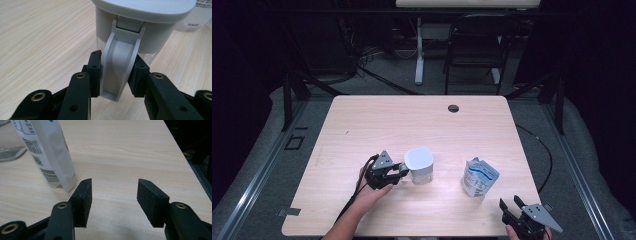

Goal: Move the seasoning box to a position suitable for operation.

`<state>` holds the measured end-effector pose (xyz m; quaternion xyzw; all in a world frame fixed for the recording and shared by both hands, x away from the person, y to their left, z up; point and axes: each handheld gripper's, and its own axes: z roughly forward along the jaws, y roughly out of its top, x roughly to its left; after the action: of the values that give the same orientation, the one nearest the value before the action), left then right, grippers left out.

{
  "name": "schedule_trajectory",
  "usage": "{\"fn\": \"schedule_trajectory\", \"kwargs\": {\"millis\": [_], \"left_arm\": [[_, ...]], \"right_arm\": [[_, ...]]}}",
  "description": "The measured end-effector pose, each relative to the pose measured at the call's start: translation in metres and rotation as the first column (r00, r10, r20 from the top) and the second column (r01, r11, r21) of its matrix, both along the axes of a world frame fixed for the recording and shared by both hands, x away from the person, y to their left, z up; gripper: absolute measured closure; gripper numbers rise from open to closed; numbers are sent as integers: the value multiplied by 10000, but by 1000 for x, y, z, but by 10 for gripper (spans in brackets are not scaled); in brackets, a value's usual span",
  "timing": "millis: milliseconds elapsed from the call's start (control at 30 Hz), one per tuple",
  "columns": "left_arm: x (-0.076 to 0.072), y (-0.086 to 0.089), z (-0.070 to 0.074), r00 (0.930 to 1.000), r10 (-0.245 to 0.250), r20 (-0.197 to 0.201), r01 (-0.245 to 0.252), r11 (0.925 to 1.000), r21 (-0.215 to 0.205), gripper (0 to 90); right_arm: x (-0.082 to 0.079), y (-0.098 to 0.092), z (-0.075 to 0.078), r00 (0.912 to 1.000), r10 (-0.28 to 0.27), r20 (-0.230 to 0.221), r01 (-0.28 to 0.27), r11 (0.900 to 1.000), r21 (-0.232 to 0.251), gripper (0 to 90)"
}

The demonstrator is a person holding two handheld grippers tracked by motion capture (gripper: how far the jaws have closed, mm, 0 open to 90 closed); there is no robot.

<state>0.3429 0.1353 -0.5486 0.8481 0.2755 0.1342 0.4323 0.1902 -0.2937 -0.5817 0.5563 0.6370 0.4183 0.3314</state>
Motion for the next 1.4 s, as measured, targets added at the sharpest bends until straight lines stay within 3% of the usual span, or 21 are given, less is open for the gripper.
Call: {"fn": "schedule_trajectory", "kwargs": {"millis": [67,267,600,967,1400], "left_arm": [[-2,-1,1,9999,10,140,-12,9999,169,681],[-5,0,0,9996,71,255,-75,9998,159,684],[-12,5,0,9998,57,196,-60,9999,138,685],[-22,17,2,9998,-101,159,96,9996,281,686],[-37,33,4,9996,-238,137,233,9991,343,686]], "right_arm": [[0,0,0,10000,5,-4,-5,10000,-36,458],[0,0,0,10000,-19,-33,19,10000,-45,458],[-1,0,0,9999,-97,-54,98,9999,36,458],[0,9,1,9994,298,-186,-301,9995,-117,453],[0,7,0,9992,324,-248,-326,9994,-83,452]]}}
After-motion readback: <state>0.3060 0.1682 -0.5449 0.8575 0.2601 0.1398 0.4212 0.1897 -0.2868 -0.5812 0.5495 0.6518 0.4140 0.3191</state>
